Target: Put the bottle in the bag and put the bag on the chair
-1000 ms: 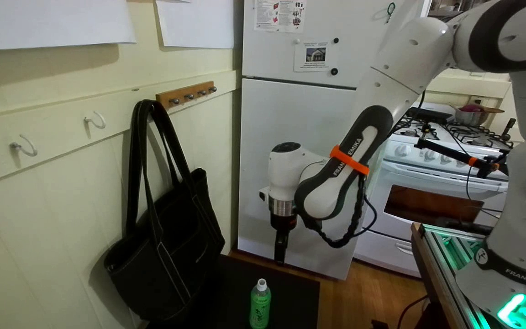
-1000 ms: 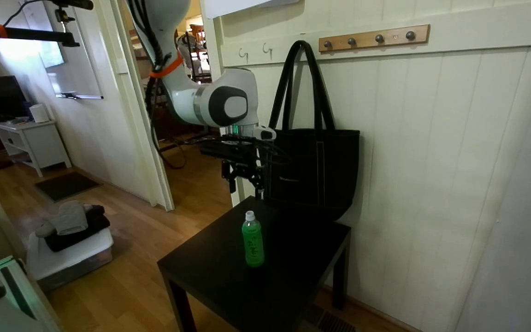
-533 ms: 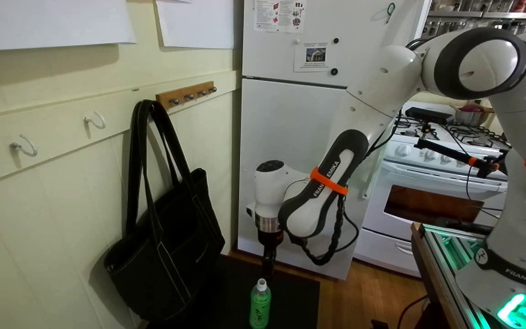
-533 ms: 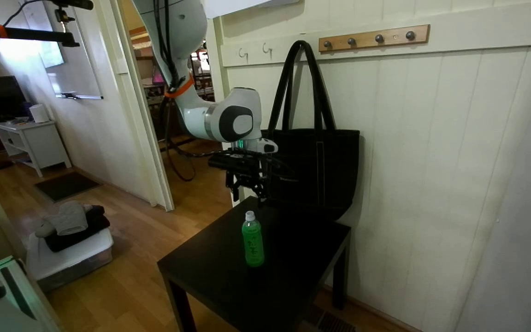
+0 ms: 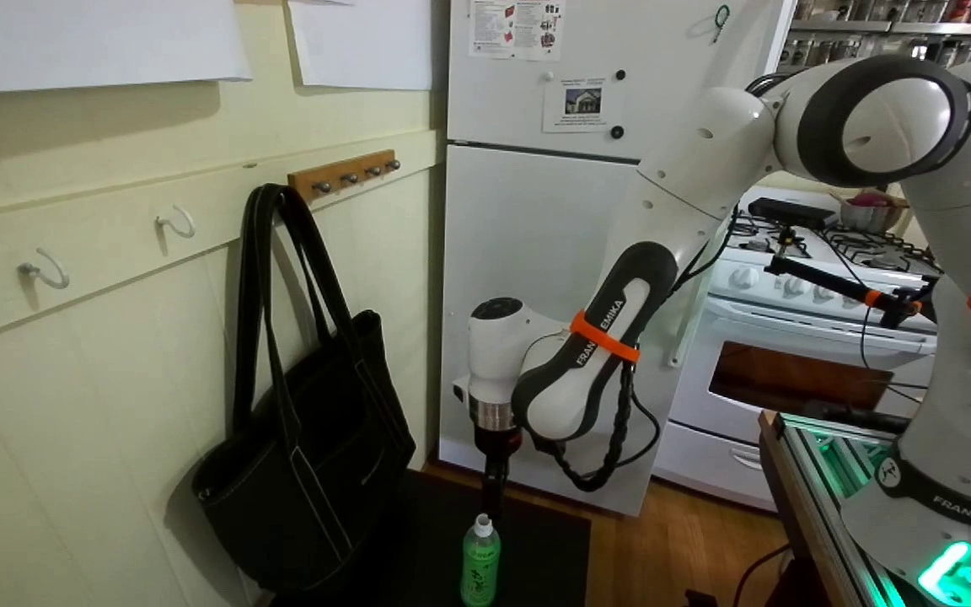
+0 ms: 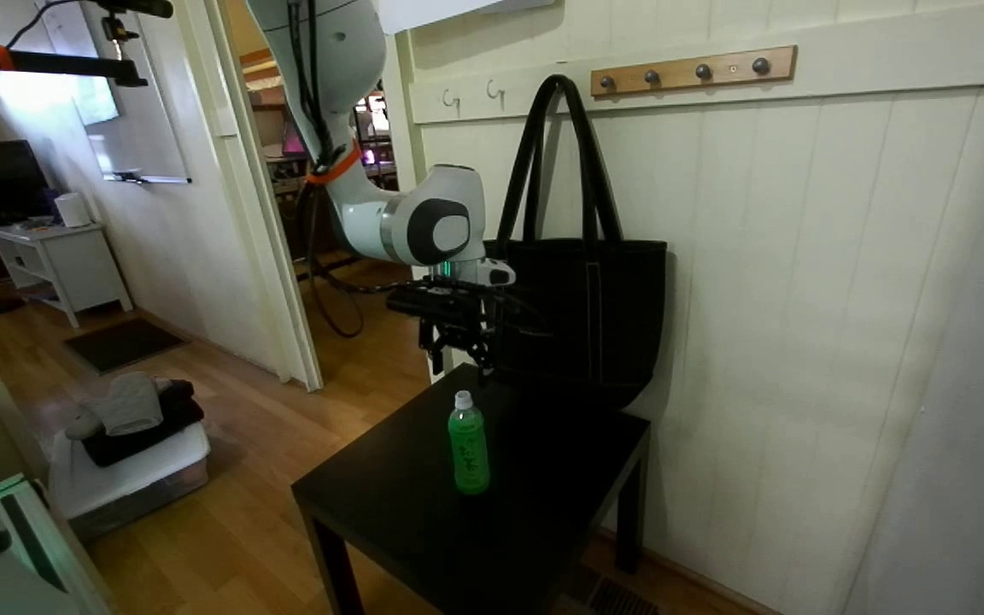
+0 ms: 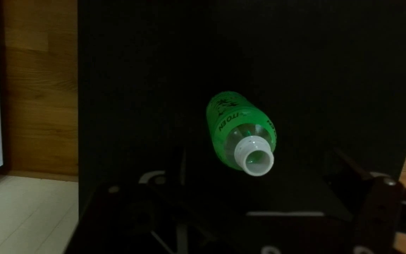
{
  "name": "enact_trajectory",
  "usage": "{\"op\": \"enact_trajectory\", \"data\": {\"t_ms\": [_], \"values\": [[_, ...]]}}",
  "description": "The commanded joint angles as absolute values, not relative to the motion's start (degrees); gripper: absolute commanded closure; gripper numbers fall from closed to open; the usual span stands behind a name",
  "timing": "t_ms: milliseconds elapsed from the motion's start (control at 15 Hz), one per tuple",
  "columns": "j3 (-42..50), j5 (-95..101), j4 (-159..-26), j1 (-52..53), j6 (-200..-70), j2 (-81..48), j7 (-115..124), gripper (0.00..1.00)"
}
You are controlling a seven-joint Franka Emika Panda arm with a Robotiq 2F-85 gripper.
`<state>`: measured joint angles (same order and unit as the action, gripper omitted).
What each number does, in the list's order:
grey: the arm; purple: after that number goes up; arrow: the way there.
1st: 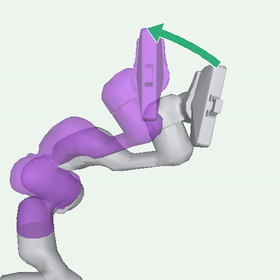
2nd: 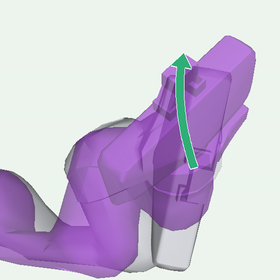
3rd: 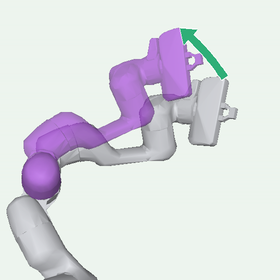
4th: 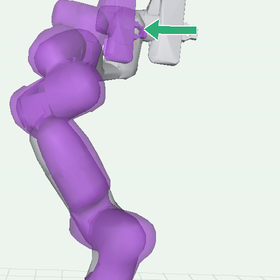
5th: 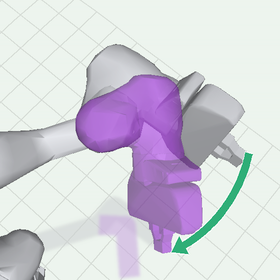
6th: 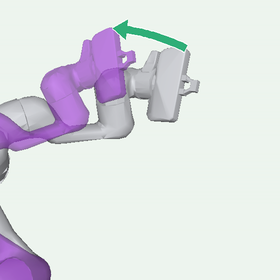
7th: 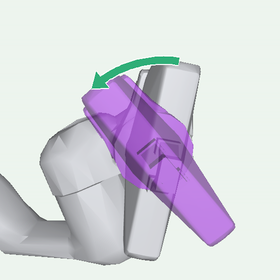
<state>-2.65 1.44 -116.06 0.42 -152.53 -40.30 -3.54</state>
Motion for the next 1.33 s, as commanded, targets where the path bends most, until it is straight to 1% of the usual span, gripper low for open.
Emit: {"op": "enact_trajectory", "data": {"t_ms": [0,933,1067,1200,1267], "values": [[-3.16,1.00,-114.93,0.62,-152.95,-42.82,-3.65,0.00],[-0.07,2.75,-112.22,4.41,-164.64,-49.83,-2.03,0.01],[0.21,2.82,-111.36,4.85,-165.10,-50.68,-2.09,0.08],[0.28,2.83,-110.41,5.10,-165.47,-51.52,-2.13,0.18],[0.26,2.90,-110.04,5.14,-165.66,-51.83,-2.26,0.35]]}}
